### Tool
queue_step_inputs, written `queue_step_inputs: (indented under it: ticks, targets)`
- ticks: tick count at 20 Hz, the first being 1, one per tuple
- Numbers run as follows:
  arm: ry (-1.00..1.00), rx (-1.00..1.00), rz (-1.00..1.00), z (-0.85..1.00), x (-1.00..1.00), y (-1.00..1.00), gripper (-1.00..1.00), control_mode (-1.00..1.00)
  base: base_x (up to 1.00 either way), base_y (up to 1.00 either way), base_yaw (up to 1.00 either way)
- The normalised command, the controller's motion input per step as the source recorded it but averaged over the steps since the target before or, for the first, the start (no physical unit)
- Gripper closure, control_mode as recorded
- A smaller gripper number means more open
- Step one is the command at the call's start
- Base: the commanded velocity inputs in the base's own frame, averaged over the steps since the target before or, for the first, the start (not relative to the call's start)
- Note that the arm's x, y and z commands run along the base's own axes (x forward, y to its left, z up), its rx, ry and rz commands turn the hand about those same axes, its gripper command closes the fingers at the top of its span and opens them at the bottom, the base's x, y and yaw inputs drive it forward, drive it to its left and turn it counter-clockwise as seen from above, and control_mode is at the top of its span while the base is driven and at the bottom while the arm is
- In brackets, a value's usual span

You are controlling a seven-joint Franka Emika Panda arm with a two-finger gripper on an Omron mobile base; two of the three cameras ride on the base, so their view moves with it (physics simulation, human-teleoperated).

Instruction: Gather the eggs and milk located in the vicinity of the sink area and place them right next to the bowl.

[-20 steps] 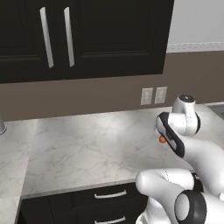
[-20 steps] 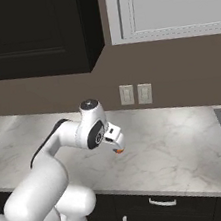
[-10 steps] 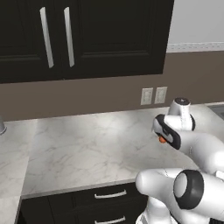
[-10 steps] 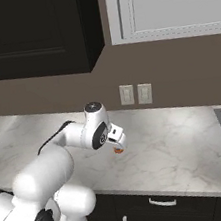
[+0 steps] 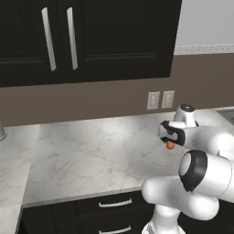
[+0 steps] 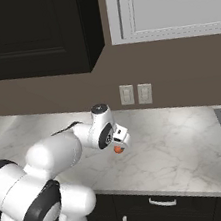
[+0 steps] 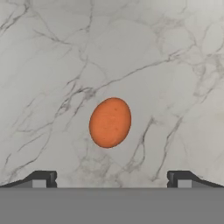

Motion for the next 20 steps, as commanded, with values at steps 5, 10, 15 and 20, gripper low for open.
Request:
queue_step_inputs:
  ticks: [5,10,15,20]
  targets:
    - [0.00,0.00,0.00,-0.21,0.28,-0.09,-1.00,-1.00,0.00,0.00,0.00]
    - [0.00,0.00,0.00,-0.22,0.26,-0.08,-1.00,-1.00,0.00,0.00,0.00]
    - [0.00,0.00,0.00,-0.22,0.22,-0.05,-1.00,-1.00,0.00,0.00,0.00]
    - [0.00,0.00,0.00,-0.13,0.01,0.00,-1.00,-1.00,0.00,0.00,0.00]
